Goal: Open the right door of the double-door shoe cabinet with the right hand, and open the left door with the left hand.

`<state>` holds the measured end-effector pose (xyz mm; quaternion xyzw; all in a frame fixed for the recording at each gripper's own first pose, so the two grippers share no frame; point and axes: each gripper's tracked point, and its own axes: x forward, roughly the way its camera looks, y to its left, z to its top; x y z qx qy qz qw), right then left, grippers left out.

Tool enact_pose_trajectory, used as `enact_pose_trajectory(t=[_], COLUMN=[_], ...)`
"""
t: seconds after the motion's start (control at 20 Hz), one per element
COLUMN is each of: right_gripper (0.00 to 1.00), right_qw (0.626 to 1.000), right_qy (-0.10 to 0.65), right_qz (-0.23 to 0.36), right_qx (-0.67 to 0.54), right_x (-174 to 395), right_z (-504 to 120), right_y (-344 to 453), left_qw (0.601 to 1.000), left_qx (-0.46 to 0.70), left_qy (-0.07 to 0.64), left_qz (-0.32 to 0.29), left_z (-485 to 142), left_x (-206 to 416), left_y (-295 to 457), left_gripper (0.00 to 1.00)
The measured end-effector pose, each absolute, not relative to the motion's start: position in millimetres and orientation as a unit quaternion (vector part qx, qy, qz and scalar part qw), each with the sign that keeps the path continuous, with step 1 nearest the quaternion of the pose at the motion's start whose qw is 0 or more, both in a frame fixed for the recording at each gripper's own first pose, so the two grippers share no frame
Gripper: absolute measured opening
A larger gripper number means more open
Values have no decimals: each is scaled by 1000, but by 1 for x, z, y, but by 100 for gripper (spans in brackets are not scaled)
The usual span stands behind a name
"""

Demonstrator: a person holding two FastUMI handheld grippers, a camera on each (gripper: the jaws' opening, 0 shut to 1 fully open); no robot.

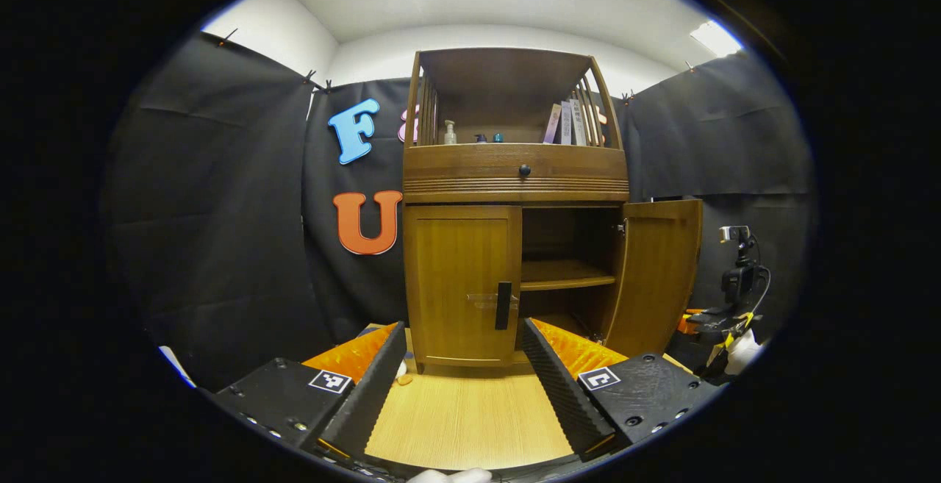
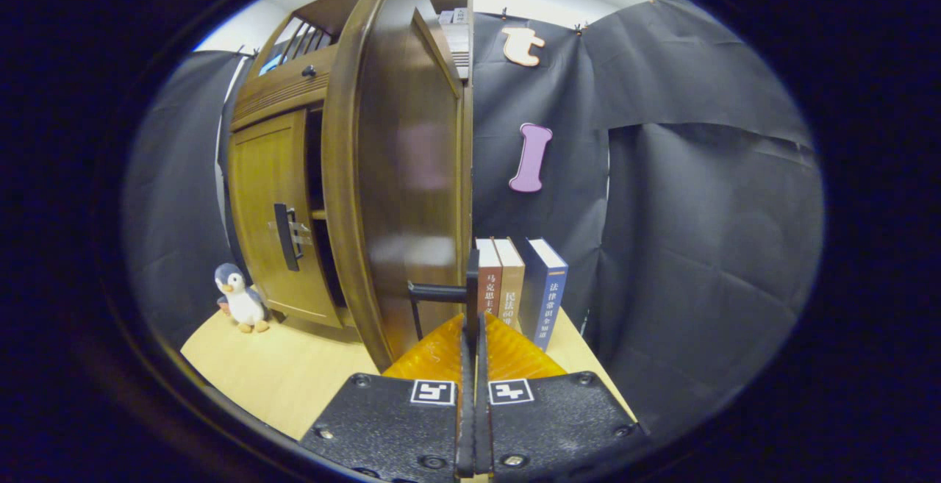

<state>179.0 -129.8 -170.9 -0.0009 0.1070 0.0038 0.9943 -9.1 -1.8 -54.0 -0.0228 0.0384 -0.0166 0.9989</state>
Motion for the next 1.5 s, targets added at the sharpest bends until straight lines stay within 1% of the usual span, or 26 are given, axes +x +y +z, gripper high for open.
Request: enact_pose_trajectory(t=[0.35,0.4,0.45,0.7,0.85,0.9,0.95,1.0,1.1,1.15,1.2,1.25,1.3,1.35,1.4,1.45,1.5], right_gripper=[4,4,4,5,10,4,13,35,44,44,51,55,63,63,67,69,74], right_qw=[992,992,991,988,987,987,987,987,988,988,988,988,988,988,988,989,989], right_qy=[112,113,114,111,112,114,116,116,118,118,119,120,122,124,123,121,119], right_qz=[52,60,69,107,114,112,108,105,98,94,92,89,87,86,84,81,79], right_qx=[-12,-8,-6,-21,-30,-30,-29,-26,-22,-21,-22,-22,-22,-23,-30,-37,-39], right_x=[182,184,185,190,190,189,190,189,188,189,191,190,187,184,179,173,168], right_z=[-169,-169,-170,-168,-169,-168,-168,-168,-166,-168,-169,-169,-168,-168,-167,-165,-163], right_y=[-157,-162,-167,-179,-181,-182,-184,-186,-188,-189,-190,-191,-193,-195,-199,-204,-206], left_qw=[999,999,999,999,999,999,999,999,999,999,999,999,999,999,999,999,999], left_qx=[-21,-21,-22,-18,-20,-22,-23,-21,-16,-15,-15,-17,-17,-17,-16,-17,-18], left_qy=[40,38,37,40,39,40,39,39,36,35,34,35,35,36,36,36,36], left_qz=[-16,-16,-17,-16,-14,-14,-15,-16,-16,-16,-16,-15,-15,-14,-11,-11,-10], left_z=[-53,-52,-51,-53,-53,-53,-53,-53,-53,-52,-52,-52,-52,-52,-51,-51,-51], left_x=[-6,-5,-4,-5,-2,-3,-2,-1,0,0,1,1,1,1,1,1,1], left_y=[-12,-13,-14,-16,-17,-18,-19,-19,-18,-18,-19,-19,-19,-19,-18,-18,-18], left_gripper=[96,100,96,96,96,96,96,96,96,96,96,96,96,96,96,96,96])
